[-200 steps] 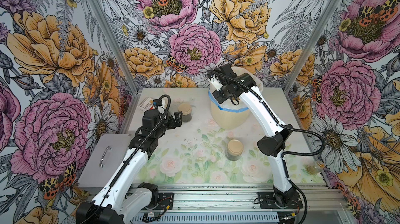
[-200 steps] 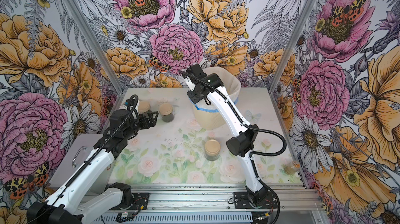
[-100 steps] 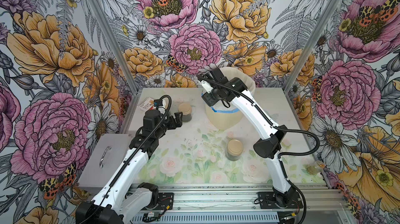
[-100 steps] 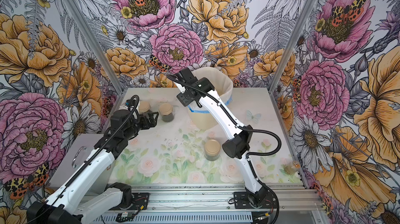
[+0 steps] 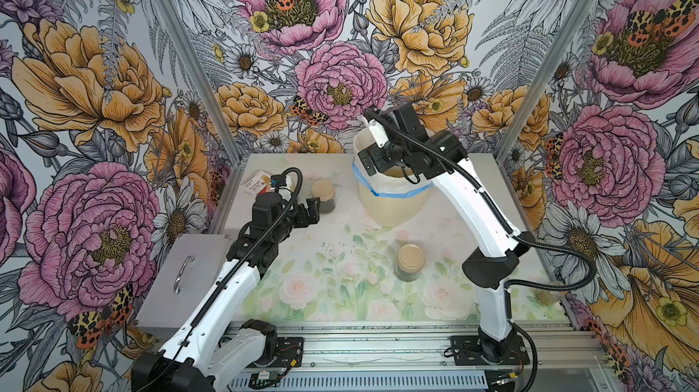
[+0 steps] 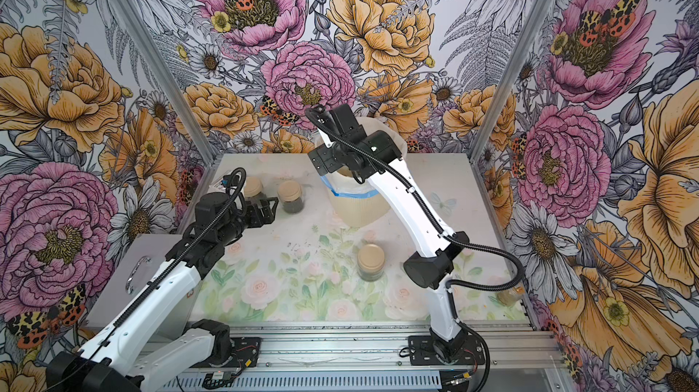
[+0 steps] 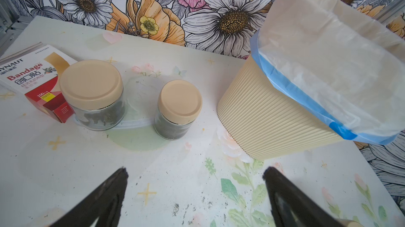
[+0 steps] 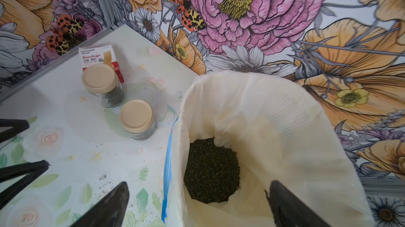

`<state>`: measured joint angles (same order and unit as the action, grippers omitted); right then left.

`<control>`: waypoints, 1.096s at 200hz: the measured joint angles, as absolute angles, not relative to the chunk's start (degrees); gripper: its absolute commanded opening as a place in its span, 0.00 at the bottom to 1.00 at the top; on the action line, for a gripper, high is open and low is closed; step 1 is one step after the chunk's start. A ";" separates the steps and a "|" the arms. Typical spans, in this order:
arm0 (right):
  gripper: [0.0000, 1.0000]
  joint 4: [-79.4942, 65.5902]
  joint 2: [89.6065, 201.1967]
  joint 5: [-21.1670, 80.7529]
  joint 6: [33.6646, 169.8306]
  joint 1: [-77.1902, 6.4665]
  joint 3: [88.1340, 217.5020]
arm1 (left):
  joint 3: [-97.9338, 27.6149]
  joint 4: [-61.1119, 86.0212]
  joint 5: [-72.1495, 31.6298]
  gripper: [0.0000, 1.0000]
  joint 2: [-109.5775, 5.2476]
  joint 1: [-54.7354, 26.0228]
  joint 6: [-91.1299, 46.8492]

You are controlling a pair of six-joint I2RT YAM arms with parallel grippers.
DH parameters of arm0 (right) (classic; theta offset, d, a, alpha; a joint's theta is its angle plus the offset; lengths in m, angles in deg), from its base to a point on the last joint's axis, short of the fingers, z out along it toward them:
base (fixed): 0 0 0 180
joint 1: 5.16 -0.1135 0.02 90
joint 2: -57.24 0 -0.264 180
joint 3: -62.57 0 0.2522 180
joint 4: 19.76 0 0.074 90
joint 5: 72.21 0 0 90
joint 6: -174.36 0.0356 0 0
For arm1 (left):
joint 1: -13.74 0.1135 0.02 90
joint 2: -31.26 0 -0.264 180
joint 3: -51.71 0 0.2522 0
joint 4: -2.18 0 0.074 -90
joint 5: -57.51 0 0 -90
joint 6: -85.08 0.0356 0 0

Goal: Empty moldy tea leaves from jars
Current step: Move the trash bin to the center of the board, then pick up the jar from the center of the board.

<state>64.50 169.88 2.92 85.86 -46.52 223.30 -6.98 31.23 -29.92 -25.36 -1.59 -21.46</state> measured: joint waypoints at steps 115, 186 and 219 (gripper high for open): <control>1.00 69.33 128.04 11.90 110.65 -52.12 161.82 | -4.67 38.98 -38.62 0.99 -16.05 -25.74 -28.73; 1.00 63.84 131.08 13.32 114.56 -51.11 147.00 | -1.21 39.95 -48.78 0.99 -18.89 -39.69 -35.53; 1.00 58.75 135.87 14.57 114.32 -48.45 145.19 | 0.91 39.92 -50.86 0.99 -16.77 -39.77 -36.89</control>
<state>58.75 135.87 14.57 114.32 -48.45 145.19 0.91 39.92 -50.86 -16.77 -39.77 -36.89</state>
